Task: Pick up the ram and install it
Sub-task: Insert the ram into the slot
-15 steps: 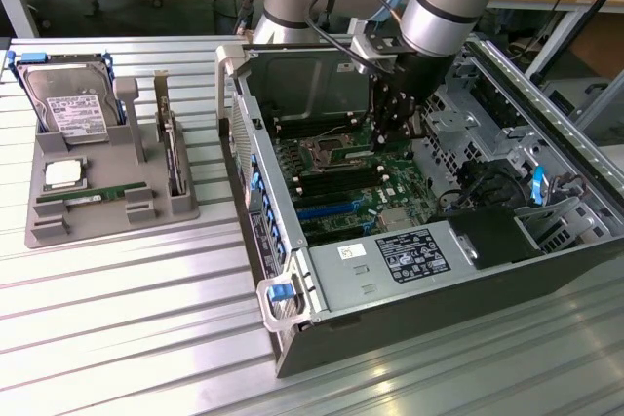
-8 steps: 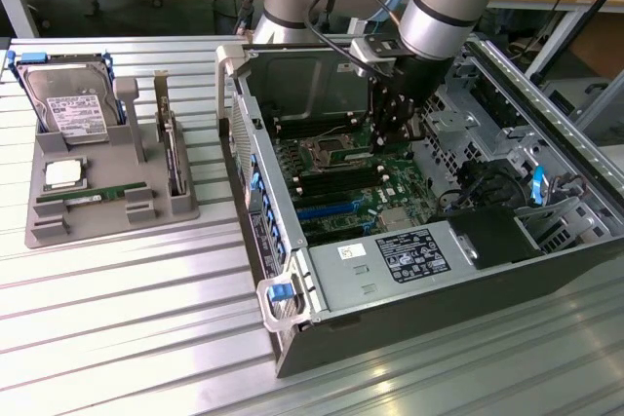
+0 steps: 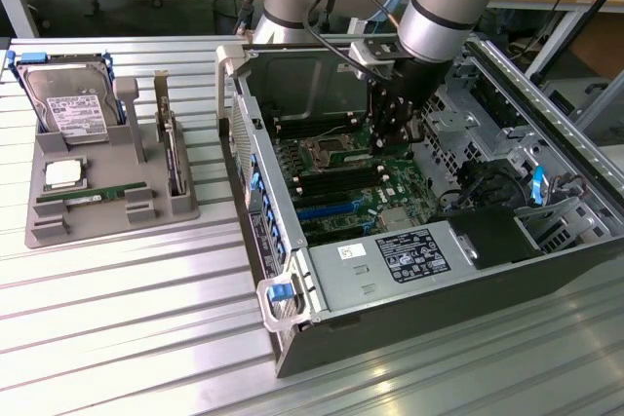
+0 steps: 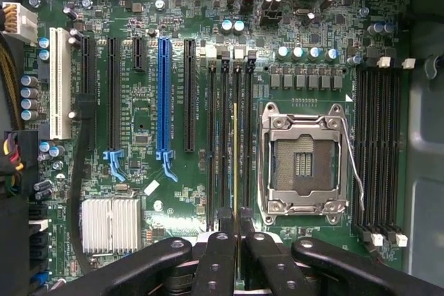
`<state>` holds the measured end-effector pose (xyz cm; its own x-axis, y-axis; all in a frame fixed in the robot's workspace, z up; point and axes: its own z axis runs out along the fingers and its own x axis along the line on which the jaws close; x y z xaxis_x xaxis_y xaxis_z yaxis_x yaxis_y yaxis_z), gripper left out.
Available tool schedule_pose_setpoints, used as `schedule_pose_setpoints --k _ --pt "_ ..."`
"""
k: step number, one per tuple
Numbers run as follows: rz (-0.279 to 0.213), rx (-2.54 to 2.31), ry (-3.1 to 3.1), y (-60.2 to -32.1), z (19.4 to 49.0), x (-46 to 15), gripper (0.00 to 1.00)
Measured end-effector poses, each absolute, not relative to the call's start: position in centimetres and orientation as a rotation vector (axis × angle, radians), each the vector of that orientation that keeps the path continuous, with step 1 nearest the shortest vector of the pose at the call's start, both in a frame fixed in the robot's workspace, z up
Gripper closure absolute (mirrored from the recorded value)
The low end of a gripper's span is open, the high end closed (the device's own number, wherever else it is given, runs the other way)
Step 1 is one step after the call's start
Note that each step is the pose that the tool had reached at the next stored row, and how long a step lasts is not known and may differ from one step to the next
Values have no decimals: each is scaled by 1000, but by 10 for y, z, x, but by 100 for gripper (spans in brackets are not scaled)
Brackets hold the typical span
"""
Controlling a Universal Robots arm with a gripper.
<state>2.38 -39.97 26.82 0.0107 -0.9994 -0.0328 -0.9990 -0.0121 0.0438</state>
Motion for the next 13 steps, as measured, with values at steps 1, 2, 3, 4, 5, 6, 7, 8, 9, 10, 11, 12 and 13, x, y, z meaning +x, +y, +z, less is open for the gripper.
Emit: schedule_pose_setpoints --k 1,2,3,4,5,6,7,8,9,10,11,12,13 --pt "-85 2228 -2202 -400 268 24 87" --pt "-85 2228 -2202 -400 267 24 87" --pt "-85 2228 -2202 -400 266 24 87" --pt "-85 2228 -2202 -400 266 24 87" --pt "-85 2228 -2202 -400 265 24 87" --pt "-85 2228 -2202 -400 265 24 87" --pt "-85 2228 -2202 -400 265 24 87" --pt "-85 2228 -2202 -400 264 24 87" --pt "-85 2228 -2202 -400 264 24 87" --pt "-85 2228 -2202 -400 263 24 87" --pt "-85 2228 -2202 -400 263 24 87" --pt "-85 2228 -2202 -400 262 24 87" --pt "-85 2228 -2202 -400 262 24 87"
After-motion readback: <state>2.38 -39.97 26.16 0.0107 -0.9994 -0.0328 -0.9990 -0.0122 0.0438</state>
